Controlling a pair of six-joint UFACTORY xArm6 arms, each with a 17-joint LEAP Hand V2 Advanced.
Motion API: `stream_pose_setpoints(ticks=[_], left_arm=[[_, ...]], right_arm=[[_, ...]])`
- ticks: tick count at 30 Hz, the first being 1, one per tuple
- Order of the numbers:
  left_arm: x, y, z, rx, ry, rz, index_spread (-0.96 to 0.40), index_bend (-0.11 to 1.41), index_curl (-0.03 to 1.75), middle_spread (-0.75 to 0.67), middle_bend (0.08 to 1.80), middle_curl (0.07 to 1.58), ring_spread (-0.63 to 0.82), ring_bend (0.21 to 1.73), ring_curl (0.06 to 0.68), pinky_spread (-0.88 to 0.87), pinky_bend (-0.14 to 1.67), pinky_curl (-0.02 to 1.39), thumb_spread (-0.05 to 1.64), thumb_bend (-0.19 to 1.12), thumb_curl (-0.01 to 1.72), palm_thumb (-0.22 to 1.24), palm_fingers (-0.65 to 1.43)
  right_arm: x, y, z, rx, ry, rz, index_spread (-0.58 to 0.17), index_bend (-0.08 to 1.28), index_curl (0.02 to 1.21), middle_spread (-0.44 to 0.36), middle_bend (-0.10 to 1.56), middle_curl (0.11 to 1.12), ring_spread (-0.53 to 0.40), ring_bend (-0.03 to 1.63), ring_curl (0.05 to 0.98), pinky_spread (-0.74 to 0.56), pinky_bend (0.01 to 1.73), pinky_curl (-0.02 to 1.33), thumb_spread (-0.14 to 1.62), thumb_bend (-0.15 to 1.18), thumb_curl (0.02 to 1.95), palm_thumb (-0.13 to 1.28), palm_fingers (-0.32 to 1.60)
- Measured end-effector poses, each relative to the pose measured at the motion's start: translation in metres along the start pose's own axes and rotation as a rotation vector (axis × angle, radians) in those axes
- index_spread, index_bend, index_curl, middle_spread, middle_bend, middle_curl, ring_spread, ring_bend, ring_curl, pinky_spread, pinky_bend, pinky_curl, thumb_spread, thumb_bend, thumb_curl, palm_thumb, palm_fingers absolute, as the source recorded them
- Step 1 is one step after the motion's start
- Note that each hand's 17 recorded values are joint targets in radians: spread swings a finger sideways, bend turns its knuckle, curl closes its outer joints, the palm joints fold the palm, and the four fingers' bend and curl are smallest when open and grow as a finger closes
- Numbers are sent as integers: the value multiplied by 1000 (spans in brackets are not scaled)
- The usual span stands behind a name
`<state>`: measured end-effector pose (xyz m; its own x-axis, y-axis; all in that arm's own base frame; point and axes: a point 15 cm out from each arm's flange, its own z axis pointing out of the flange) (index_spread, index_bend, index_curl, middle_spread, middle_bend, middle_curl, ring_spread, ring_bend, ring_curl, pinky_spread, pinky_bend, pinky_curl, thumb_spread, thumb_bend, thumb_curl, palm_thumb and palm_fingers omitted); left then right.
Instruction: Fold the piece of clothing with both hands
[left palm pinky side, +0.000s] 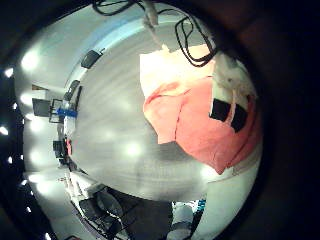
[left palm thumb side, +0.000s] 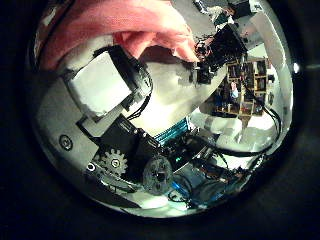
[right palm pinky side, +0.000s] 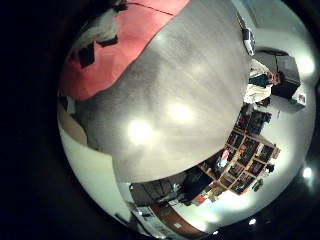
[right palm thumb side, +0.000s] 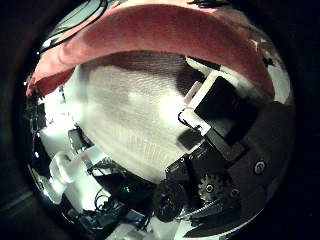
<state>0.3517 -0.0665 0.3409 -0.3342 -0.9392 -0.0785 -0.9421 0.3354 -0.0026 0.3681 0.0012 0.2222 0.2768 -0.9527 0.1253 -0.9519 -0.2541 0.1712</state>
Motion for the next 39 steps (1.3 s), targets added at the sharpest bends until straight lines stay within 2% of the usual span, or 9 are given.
stream_pose_setpoints(ticks=[8,14,20,24,29,34,39], left_arm=[[7,17,-11,-66,36,51,-754,534,1139,-485,1104,838,-436,1340,532,-593,1165,647,1041,-17,589,744,1145],[7,21,-27,-87,45,53,-764,533,1143,-483,1105,835,-436,1340,531,-590,1170,640,1040,-17,591,744,1144],[1,14,-56,-105,43,43,-771,531,1145,-486,1106,832,-434,1342,530,-587,1174,634,1040,-17,593,743,1146],[-14,-2,-74,-94,25,19,-776,529,1147,-487,1107,831,-433,1343,530,-586,1176,631,1040,-17,594,743,1146],[-37,-38,-74,-105,3,-12,-779,528,1150,-484,1108,830,-429,1342,530,-584,1180,627,1040,-17,594,743,1144],[-55,-75,-52,-144,6,-38,-781,531,1157,-485,1112,830,-425,1349,533,-582,1176,625,1035,-15,597,742,1138],[-63,-108,-24,-171,11,-47,-782,535,1165,-486,1112,833,-421,1355,537,-584,1168,629,1041,-17,600,745,1114]], right_arm=[[1,29,-29,-4,1,-21,-348,1028,912,-216,1201,915,-280,1322,784,-202,1447,534,1013,31,688,1018,1017],[-6,41,-54,28,-38,-26,-327,1067,931,-204,1232,932,-271,1347,813,-172,1457,605,1015,10,741,1022,1003],[2,34,-103,109,-52,0,-314,1090,933,-196,1249,938,-264,1362,831,-156,1444,675,1014,-8,788,1016,989],[11,23,-137,160,-52,35,-309,1095,930,-190,1259,936,-259,1365,837,-150,1427,720,1010,-6,819,1021,990],[21,-5,-165,161,-57,82,-304,1101,927,-186,1266,932,-257,1370,842,-147,1404,775,1006,-8,852,1002,987],[29,-48,-179,141,-61,111,-300,1106,923,-182,1271,928,-255,1371,845,-146,1381,830,1002,-8,883,991,985],[31,-88,-168,95,-59,122,-297,1113,919,-180,1274,924,-254,1370,847,-148,1353,884,1004,-7,909,985,986]])
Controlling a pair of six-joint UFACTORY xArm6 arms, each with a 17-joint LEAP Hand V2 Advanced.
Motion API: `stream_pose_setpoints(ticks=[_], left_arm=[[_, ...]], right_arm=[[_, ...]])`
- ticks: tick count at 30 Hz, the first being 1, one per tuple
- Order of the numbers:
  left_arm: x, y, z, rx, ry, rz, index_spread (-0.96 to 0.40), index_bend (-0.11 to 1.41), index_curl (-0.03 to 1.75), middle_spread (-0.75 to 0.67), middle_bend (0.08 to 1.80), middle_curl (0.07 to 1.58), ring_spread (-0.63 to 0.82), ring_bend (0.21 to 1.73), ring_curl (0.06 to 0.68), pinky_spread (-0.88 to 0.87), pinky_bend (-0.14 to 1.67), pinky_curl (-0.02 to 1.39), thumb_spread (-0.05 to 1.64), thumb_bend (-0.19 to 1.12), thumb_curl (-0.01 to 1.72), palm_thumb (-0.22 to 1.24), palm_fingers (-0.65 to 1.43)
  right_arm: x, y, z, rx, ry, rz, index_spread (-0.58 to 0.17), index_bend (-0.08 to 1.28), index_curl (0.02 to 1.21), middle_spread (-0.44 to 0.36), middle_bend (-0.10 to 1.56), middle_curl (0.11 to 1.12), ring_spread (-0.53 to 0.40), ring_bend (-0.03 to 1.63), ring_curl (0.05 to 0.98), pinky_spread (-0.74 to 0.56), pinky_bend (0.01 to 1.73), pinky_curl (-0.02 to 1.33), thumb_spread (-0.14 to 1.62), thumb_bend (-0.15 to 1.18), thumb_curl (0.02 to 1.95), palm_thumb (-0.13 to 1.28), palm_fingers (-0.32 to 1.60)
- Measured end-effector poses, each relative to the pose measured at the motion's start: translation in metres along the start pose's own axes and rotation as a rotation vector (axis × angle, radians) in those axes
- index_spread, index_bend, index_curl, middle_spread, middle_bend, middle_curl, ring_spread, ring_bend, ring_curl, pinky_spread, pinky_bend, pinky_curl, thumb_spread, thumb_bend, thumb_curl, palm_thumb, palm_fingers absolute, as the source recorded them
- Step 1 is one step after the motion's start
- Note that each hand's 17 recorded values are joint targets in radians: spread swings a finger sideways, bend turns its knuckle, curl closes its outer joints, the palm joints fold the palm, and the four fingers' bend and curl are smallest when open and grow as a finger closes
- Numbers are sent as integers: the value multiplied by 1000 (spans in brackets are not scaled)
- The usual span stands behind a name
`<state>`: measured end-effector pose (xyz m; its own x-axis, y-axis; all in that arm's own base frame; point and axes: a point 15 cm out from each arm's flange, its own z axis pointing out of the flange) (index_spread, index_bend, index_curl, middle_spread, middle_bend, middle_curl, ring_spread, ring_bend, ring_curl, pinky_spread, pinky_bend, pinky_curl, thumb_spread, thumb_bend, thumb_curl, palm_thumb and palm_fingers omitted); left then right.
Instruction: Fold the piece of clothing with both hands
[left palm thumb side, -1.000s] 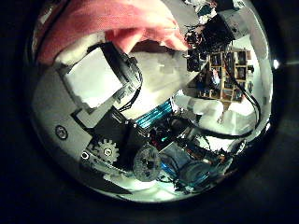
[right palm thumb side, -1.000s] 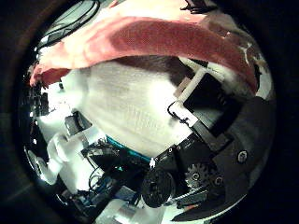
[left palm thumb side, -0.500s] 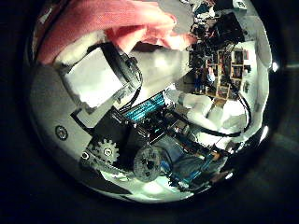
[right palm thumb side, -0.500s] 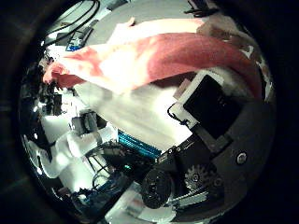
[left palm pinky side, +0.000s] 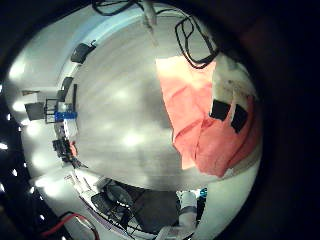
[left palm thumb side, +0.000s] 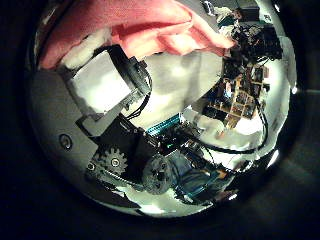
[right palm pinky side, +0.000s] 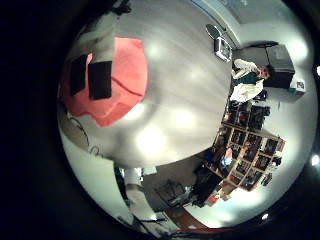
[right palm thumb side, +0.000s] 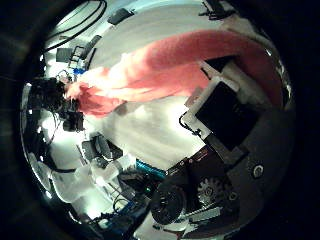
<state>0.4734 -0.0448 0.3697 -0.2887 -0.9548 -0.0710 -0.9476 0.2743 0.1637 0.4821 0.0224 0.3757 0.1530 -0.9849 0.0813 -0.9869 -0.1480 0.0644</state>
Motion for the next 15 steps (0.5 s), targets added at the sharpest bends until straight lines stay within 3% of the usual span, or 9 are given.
stream_pose_setpoints(ticks=[6,15], left_arm=[[-5,-48,24,50,-14,1,-786,537,1174,-488,1107,845,-420,1359,544,-586,1157,640,1049,-15,598,749,1087],[-19,-86,74,40,-34,-31,-784,520,1198,-491,1082,870,-418,1363,557,-592,1104,663,1060,-15,599,758,1021]], right_arm=[[-8,-33,52,-77,1,-3,-295,1117,915,-179,1273,923,-256,1365,853,-150,1321,941,1008,-7,937,973,975],[-10,-75,128,-107,32,-5,-297,1116,916,-181,1269,928,-258,1372,860,-172,1253,1016,1059,-11,916,923,898]])
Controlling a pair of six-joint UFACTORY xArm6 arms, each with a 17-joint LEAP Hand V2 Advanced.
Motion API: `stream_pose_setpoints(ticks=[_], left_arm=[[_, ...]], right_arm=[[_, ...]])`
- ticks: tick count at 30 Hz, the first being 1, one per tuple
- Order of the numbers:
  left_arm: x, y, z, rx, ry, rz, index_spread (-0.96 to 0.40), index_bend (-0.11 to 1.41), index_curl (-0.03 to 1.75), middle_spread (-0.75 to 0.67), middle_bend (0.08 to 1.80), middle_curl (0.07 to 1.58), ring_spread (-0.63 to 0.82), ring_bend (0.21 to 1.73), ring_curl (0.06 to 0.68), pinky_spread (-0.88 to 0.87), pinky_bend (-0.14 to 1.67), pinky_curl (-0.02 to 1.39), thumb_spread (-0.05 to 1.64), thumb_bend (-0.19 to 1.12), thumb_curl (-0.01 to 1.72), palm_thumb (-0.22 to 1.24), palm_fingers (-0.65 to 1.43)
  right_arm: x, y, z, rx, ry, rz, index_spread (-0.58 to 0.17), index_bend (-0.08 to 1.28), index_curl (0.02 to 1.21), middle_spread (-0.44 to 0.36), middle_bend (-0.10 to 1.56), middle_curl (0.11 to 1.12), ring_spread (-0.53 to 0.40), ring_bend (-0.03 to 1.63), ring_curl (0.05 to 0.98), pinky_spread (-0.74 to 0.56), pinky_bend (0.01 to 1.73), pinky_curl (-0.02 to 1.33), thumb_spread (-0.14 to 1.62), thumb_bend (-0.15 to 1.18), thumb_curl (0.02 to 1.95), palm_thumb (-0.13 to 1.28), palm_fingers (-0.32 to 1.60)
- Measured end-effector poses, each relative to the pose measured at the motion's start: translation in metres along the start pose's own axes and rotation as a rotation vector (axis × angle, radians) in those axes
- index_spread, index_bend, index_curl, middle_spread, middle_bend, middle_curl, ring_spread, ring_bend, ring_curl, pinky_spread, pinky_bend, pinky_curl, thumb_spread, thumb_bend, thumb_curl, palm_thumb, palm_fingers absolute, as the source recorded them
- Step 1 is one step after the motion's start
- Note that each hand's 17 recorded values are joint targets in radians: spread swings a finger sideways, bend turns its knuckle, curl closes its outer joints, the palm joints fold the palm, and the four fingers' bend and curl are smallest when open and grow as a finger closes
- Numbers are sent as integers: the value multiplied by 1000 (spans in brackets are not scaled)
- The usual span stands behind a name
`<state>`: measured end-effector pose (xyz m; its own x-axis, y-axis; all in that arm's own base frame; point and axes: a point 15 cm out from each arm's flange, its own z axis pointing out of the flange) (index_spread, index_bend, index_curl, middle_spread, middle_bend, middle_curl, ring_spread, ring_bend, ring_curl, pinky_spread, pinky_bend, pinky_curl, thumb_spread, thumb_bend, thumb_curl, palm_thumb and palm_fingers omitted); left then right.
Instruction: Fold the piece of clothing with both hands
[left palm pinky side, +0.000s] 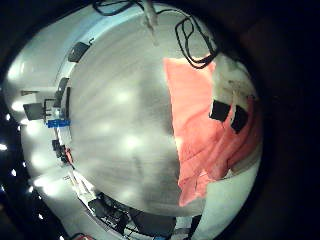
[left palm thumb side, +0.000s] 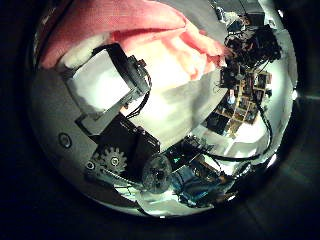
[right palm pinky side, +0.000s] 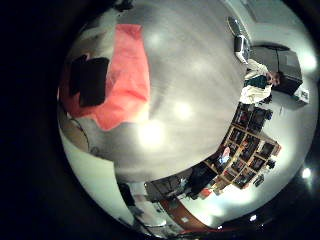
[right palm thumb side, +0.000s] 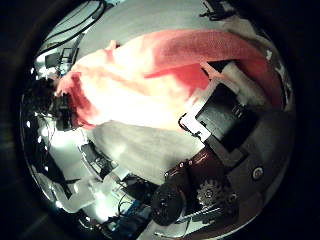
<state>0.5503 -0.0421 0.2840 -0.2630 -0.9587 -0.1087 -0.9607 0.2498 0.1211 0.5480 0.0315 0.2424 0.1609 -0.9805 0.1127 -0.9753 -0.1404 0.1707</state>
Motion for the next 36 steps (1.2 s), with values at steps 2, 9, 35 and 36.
stream_pose_setpoints(ticks=[2,9,35,36], left_arm=[[-5,-3,7,-5,-22,-8,-782,511,1202,-493,1080,876,-418,1369,561,-598,1091,670,1061,-17,597,755,1010],[-18,-17,16,19,-76,-41,-771,474,1208,-496,1072,892,-426,1370,565,-613,1039,692,1078,-30,561,709,959],[-7,59,-64,173,12,-79,-145,197,769,27,335,518,72,822,336,162,465,545,1160,-20,371,501,80],[-2,69,-57,158,24,-70,-140,194,755,26,328,511,79,811,330,174,453,537,1160,-20,369,501,91]], right_arm=[[3,-8,9,6,16,3,-302,1110,916,-182,1269,929,-261,1372,860,-177,1241,1028,1079,-15,901,906,880],[12,-28,16,61,34,27,-327,978,898,-198,1249,921,-274,1390,857,-211,1227,1058,1185,-24,791,820,740],[71,34,-109,309,42,98,-415,432,542,-265,644,561,-229,879,503,-142,619,667,1408,-5,407,658,134],[72,40,-104,284,41,92,-416,438,538,-272,647,555,-223,840,487,-113,585,647,1410,-4,402,663,126]])
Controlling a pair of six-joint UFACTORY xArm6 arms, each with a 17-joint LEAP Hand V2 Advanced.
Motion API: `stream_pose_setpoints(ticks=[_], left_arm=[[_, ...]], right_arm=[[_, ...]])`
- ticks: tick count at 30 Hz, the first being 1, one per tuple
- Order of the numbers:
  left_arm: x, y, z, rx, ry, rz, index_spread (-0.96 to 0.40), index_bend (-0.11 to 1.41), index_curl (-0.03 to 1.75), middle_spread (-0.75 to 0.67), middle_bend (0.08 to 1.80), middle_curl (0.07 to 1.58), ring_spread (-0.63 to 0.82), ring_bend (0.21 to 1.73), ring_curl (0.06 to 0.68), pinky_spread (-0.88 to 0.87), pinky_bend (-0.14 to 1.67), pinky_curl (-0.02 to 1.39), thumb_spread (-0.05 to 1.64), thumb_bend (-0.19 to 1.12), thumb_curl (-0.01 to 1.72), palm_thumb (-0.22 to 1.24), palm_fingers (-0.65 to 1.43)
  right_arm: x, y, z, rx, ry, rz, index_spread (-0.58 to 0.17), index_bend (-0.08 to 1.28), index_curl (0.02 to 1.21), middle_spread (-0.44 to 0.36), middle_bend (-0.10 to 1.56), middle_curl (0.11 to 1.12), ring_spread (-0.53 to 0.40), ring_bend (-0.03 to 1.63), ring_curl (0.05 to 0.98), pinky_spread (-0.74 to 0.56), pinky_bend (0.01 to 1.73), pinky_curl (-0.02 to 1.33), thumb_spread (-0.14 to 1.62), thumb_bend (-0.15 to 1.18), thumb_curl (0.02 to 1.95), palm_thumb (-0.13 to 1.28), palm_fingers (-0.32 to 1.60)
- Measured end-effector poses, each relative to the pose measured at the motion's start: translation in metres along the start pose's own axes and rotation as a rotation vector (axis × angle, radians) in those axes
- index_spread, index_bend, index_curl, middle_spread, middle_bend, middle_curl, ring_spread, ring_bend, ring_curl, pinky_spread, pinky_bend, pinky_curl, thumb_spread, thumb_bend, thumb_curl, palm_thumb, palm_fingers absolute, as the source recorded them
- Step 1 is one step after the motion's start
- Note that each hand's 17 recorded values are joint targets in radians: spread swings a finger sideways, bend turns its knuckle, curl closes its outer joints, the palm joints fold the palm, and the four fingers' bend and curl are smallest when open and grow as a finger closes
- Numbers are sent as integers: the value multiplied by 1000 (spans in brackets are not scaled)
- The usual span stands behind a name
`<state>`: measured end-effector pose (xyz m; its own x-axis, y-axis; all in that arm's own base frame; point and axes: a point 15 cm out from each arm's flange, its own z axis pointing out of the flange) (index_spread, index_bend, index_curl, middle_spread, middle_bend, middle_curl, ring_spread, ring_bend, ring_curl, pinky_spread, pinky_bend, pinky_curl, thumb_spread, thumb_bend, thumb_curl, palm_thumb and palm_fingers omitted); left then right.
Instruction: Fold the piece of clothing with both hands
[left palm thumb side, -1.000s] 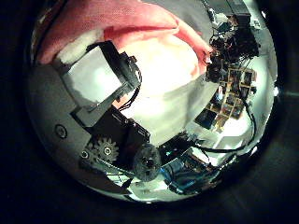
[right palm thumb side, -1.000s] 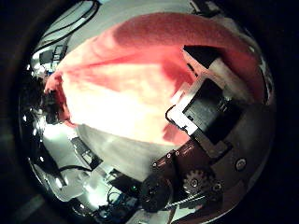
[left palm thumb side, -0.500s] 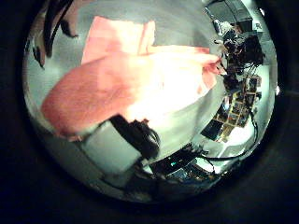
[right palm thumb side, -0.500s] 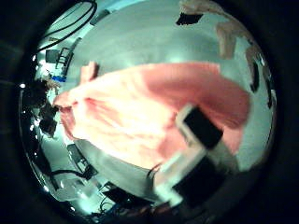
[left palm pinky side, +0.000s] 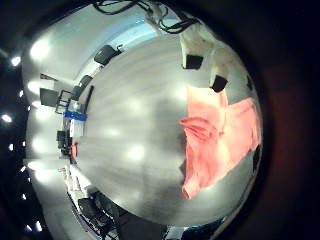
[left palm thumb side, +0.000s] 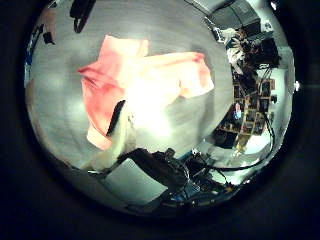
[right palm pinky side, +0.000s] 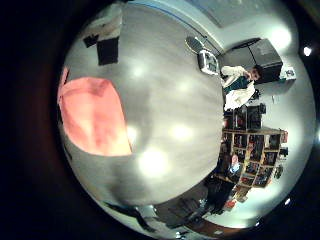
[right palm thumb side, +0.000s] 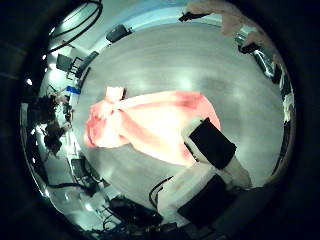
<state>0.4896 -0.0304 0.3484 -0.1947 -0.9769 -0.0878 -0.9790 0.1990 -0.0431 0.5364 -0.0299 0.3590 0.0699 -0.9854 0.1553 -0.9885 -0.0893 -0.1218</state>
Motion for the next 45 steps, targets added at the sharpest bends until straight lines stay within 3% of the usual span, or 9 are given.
stream_pose_setpoints(ticks=[6,10,18,25,35,40,45], left_arm=[[14,51,41,-75,30,28,-125,195,684,8,287,478,100,754,303,212,382,494,1162,-18,358,504,147],[20,77,75,-125,40,44,-128,190,646,-1,265,462,106,728,289,221,349,473,1162,-18,352,506,179],[27,88,94,-154,46,56,-127,185,586,-16,228,441,111,685,267,224,300,443,1166,-16,346,515,218],[27,91,107,-193,28,79,-134,186,547,-44,203,429,112,650,249,224,275,426,1224,-5,338,561,246],[-11,91,131,-256,-86,89,-145,191,513,-76,198,419,112,608,232,224,243,408,1294,-8,324,616,281],[-53,91,143,-287,-176,49,-150,188,504,-87,192,416,109,596,229,222,221,397,1309,-8,318,626,289],[-80,85,143,-287,-194,14,-144,185,492,-89,190,411,111,589,226,230,210,392,1317,-9,314,634,291]], right_arm=[[3,34,30,-130,-12,-34,-413,407,500,-290,576,495,-170,650,399,56,447,543,1433,-10,368,644,81],[6,55,57,-199,-19,-33,-407,345,464,-255,504,454,-129,568,360,125,409,497,1427,-28,340,569,72],[25,75,102,-293,-33,-7,-375,176,393,-180,374,391,-73,476,313,178,374,436,1269,-39,307,390,72],[29,78,118,-322,-40,3,-375,156,344,-120,336,372,-39,429,291,203,348,398,1200,-22,305,347,95],[36,80,114,-313,-42,1,-370,153,304,-90,315,364,-30,391,276,208,326,365,1197,-18,308,352,129],[38,80,104,-296,-40,-7,-368,154,291,-68,312,363,-29,380,273,208,317,354,1198,-19,308,353,141],[39,81,100,-290,-41,-18,-365,153,282,-59,307,362,-29,383,273,198,306,344,1198,-16,311,359,156]])
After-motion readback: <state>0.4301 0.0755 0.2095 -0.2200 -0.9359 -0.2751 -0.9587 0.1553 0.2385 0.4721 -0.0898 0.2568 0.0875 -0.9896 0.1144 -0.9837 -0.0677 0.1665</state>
